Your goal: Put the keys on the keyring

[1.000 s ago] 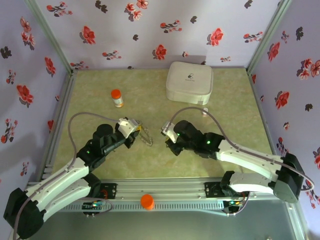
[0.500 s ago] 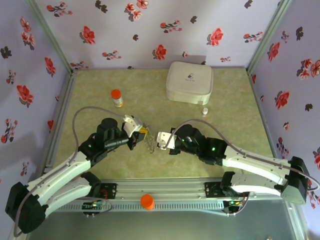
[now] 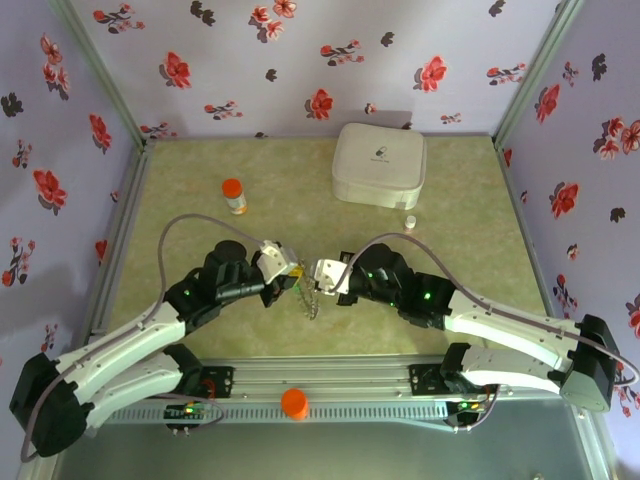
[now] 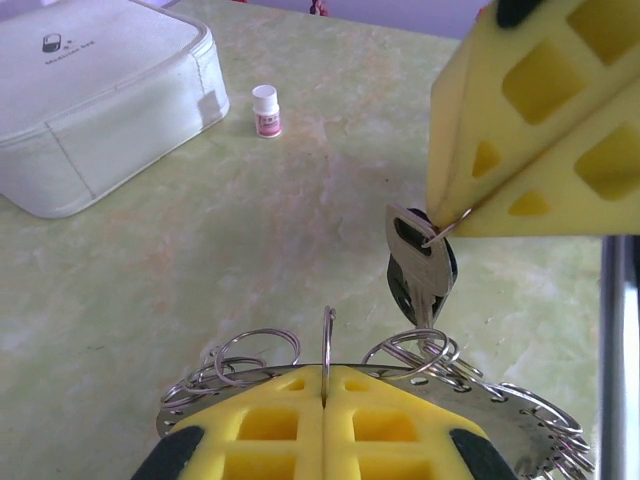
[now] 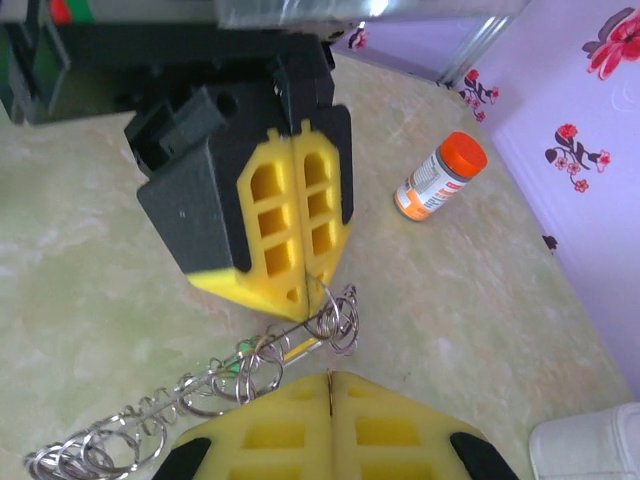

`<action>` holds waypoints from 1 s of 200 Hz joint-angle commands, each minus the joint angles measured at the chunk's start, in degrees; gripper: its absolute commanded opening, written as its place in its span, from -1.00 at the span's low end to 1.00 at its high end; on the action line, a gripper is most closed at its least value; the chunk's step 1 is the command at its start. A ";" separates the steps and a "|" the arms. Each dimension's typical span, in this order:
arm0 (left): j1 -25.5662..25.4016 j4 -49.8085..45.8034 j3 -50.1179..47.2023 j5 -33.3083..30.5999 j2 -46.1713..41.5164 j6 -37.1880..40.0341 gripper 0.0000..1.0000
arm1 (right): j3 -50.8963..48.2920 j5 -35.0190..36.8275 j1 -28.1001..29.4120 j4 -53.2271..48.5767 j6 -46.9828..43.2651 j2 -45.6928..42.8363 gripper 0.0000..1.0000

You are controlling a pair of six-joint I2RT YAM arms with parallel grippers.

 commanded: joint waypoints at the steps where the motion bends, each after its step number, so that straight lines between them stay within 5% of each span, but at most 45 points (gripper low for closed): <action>1: -1.05 4.24 -0.50 -3.48 -0.08 6.30 -1.00 | -0.99 -1.55 -0.26 3.03 2.86 0.69 -1.00; 200: -1.77 7.98 -3.65 -4.53 -1.82 5.49 -1.00 | -0.41 0.06 -0.30 5.52 12.58 4.60 -1.00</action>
